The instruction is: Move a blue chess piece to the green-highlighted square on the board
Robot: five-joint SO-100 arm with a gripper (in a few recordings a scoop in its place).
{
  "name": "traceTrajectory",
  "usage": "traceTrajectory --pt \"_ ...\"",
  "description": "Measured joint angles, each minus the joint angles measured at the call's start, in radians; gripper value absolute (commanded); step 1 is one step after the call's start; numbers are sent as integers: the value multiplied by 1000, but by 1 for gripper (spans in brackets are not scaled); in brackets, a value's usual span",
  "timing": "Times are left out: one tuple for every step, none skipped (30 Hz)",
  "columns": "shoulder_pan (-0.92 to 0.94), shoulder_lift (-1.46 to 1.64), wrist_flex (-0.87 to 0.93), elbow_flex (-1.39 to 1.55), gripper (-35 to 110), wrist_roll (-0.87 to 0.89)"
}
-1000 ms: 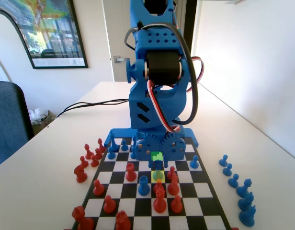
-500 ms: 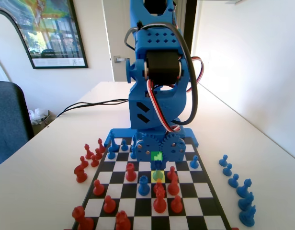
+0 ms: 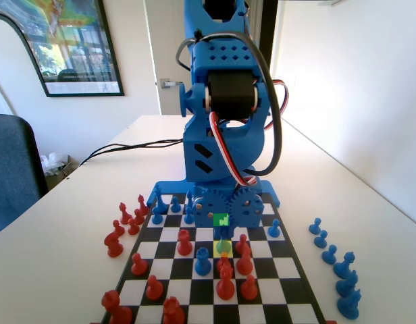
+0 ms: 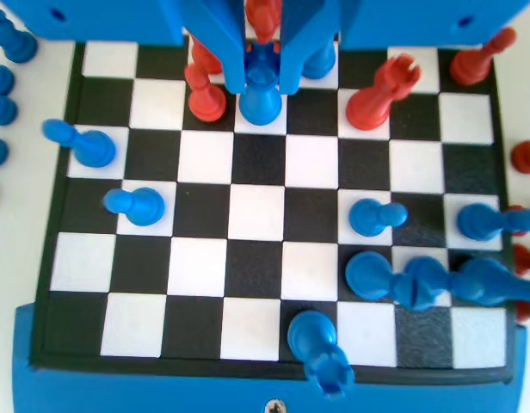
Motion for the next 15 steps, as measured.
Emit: traceTrajectory --pt "0 11 8 0 1 -3" --pt "0 26 18 2 1 -6" --pt "-5 43 26 6 1 -9" --pt "-8 54 31 12 1 -8" --pt "-15 67 34 26 1 -9" --pt "-23 81 46 34 1 -9" --pt "-26 97 48 46 1 -9" --pt "-26 110 49 60 1 -9" --pt "-26 124 46 78 1 -9" --pt "-25 135 46 95 1 -9" --pt "-21 150 46 117 1 -9" --pt "-26 161 46 132 1 -14" --pt "-32 175 46 152 1 -20" --pt "-41 190 46 173 1 -23" --pt "-44 201 46 193 1 -25"
